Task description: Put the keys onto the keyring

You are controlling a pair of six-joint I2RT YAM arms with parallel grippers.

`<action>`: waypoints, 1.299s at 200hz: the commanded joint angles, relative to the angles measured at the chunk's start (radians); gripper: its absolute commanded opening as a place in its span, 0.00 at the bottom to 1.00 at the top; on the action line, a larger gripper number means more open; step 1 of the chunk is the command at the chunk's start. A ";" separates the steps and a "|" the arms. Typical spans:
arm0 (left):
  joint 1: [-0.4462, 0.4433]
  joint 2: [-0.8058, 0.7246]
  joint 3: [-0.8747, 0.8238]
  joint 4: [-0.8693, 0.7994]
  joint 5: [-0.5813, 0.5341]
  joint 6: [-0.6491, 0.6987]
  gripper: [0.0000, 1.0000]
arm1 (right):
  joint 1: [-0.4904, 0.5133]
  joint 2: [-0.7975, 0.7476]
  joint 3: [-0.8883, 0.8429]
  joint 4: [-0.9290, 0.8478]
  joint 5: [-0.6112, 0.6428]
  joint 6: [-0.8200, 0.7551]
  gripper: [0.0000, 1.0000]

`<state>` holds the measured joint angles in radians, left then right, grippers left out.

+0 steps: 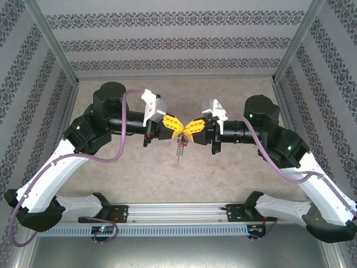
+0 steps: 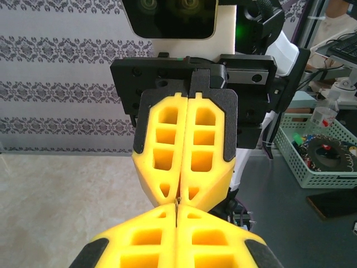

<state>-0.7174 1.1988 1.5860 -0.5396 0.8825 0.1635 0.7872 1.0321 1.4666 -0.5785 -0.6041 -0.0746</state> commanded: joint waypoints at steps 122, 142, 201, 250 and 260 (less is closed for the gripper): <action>-0.019 0.104 0.164 -0.339 -0.249 0.271 0.30 | -0.020 0.213 0.356 -0.525 0.158 -0.365 0.00; -0.028 0.105 0.153 -0.317 -0.228 0.265 0.30 | -0.017 0.228 0.371 -0.547 0.179 -0.375 0.00; -0.036 0.102 0.127 -0.273 -0.176 0.237 0.30 | -0.012 0.238 0.379 -0.562 0.209 -0.377 0.00; -0.036 0.112 0.102 -0.235 -0.157 0.212 0.30 | -0.004 0.221 0.362 -0.533 0.185 -0.364 0.00; -0.036 0.111 0.098 -0.222 -0.155 0.206 0.30 | -0.002 0.221 0.362 -0.534 0.184 -0.364 0.00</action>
<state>-0.7406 1.3106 1.6997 -0.8207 0.6964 0.3897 0.7750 1.2732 1.8214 -1.1343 -0.4076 -0.4385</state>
